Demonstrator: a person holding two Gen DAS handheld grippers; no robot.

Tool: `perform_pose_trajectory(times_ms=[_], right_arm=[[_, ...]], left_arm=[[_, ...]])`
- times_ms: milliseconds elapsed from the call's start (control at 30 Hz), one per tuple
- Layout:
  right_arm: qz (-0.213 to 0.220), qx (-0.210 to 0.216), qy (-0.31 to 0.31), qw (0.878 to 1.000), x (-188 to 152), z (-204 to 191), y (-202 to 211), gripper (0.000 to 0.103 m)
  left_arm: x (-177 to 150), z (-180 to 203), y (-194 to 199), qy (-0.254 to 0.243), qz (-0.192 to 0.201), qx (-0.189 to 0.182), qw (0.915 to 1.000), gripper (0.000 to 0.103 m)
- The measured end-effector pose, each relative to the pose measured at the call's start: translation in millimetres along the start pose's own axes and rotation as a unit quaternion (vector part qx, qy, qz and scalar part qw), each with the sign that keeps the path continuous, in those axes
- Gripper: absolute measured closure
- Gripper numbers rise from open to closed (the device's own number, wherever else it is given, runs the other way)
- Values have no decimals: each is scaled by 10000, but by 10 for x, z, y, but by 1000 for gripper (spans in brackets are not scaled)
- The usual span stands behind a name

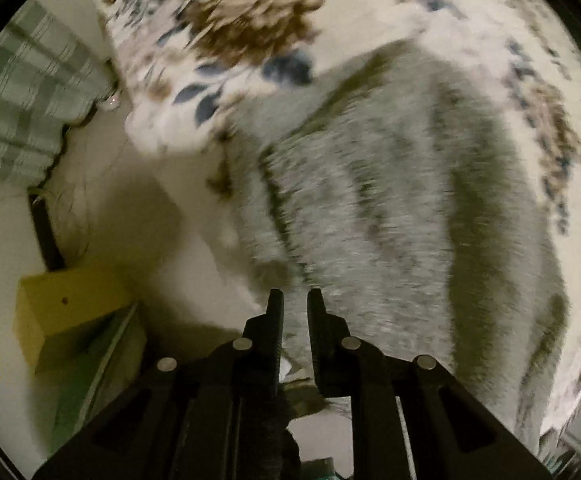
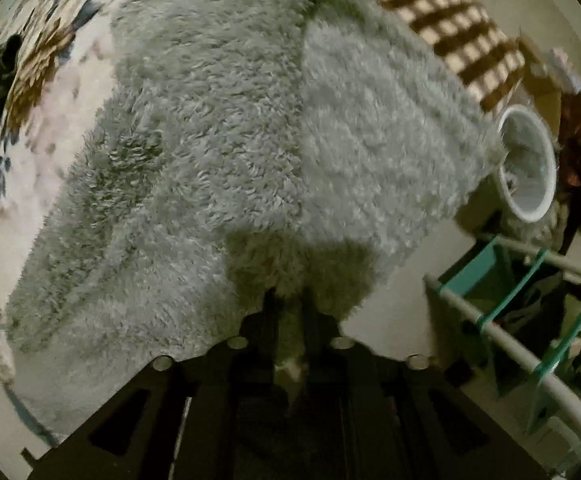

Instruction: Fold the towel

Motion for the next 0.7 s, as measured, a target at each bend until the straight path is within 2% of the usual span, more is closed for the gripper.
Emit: perform_pose_trajectory(times_ms=[33, 100, 200, 300, 333, 433, 500, 533, 567, 600, 633, 700], right_arm=[[19, 109, -8, 9999, 7, 22, 53, 61], [229, 251, -32, 9994, 11, 122, 243, 48], [910, 36, 218, 9956, 150, 179, 590, 36], [1543, -100, 624, 9860, 421, -26, 795, 21], [1633, -110, 738, 9837, 561, -155, 837, 15], [1801, -138, 1038, 9781, 946, -559, 815, 12], [1811, -373, 1323, 9738, 1112, -723, 738, 12], [1793, -493, 1362, 9731, 1158, -747, 711, 20], [1760, -575, 1340, 9735, 1168, -697, 687, 37], [1764, -674, 1191, 9748, 1181, -632, 679, 85], [1784, -772, 969, 9761, 1186, -564, 666, 93], [1859, -695, 246, 9798, 1195, -106, 752, 93]], left_arm=[[-18, 64, 63, -133, 83, -21, 9999, 92], [-76, 175, 137, -380, 228, -16, 9990, 87], [-119, 387, 154, -749, 436, 28, 9962, 70], [-195, 572, 21, -924, 404, -4, 9949, 67], [-241, 654, -46, -942, 357, -20, 9949, 67], [-330, 767, -169, -1070, 297, -13, 9938, 67], [-401, 873, -211, -1194, 284, 41, 9924, 67], [-434, 910, -228, -1247, 270, 46, 9918, 67], [-450, 929, -233, -1278, 250, 66, 9915, 67], [-461, 935, -243, -1296, 224, 78, 9913, 67], [-463, 930, -243, -1304, 206, 59, 9912, 67], [-464, 897, -233, -1313, 207, 84, 9911, 67]])
Point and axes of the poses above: each gripper's, at about its wrist camera, not at the fingertips, and y roughly against the way its jaws point, z to its right, x to its top, the point moved 6 cm from there along -y, roughly the way its jaws point, and after that the axes turned 12 degrees about -x, right-handed, at the moved point
